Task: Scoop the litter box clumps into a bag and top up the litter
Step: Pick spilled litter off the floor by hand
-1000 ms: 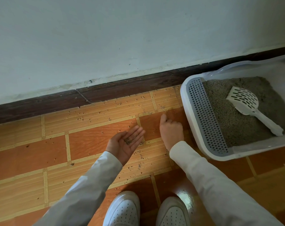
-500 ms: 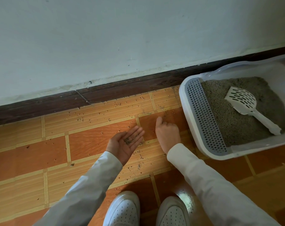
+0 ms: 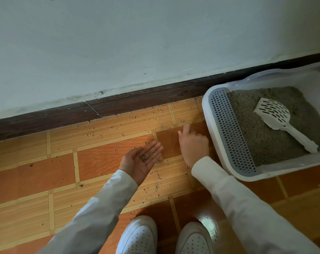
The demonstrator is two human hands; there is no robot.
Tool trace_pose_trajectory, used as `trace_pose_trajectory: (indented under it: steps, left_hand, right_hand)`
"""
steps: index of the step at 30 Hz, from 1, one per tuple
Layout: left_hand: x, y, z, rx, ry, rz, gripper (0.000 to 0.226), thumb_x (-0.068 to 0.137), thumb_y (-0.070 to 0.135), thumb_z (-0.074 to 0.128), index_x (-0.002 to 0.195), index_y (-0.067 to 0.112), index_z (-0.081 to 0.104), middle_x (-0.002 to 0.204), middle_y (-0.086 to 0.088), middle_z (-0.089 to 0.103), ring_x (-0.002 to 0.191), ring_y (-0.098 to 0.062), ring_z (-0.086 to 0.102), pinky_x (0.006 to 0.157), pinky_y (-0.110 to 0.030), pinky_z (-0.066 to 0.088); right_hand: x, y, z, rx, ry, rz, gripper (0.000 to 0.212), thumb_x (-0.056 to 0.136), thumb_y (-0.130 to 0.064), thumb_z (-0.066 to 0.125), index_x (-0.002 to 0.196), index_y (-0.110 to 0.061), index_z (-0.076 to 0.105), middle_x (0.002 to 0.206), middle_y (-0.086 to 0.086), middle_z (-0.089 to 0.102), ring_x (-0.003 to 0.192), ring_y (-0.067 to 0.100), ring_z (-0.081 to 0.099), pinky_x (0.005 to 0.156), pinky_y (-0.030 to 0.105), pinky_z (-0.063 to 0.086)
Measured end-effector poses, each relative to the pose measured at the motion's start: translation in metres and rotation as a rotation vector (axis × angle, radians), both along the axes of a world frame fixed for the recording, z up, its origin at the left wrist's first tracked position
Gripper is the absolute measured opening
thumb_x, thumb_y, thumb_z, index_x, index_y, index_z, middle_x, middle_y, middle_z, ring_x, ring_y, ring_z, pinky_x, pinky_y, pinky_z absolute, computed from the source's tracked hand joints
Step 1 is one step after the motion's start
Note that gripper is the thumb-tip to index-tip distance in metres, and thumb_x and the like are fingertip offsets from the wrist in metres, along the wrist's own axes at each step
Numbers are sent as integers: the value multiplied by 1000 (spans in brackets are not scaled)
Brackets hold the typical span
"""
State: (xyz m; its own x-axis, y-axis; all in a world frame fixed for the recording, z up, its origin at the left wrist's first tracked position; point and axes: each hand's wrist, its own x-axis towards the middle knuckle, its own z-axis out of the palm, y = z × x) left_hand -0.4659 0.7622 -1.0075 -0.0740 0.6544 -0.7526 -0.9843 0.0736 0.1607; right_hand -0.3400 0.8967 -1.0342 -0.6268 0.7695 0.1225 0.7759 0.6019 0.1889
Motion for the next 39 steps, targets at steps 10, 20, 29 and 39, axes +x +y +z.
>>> trace_pose_trajectory:
  steps: [10,20,29,39]
  left_hand:
    - [1,-2,-2,-6,-12,-16,42,96,16,32,110,-10,62,122,-25,60,113,-35,59,93,-45,49]
    - [3,0,-1,-26,0,-25,41,96,15,33,110,-10,62,122,-25,60,112,-35,60,92,-45,49]
    - [3,0,-2,-52,11,-8,41,96,15,33,112,-10,62,121,-25,61,113,-35,59,93,-46,48]
    - [3,6,-1,-93,54,44,37,96,14,35,105,-8,64,101,-19,70,91,-29,70,77,-37,58]
  right_hand:
    - [-12,22,-10,-16,-188,-31,21,68,-20,75,83,-10,64,40,-4,48,30,12,45,41,17,20]
    - [-14,21,-11,8,-160,-34,24,81,-34,68,81,-11,62,39,-5,46,30,11,41,42,18,20]
    - [-14,12,2,-71,-154,-16,29,74,-22,76,95,-4,65,39,-5,46,30,11,41,38,16,22]
    - [-21,-44,20,-204,206,119,33,101,-38,36,85,-15,55,44,-9,40,32,10,31,35,18,20]
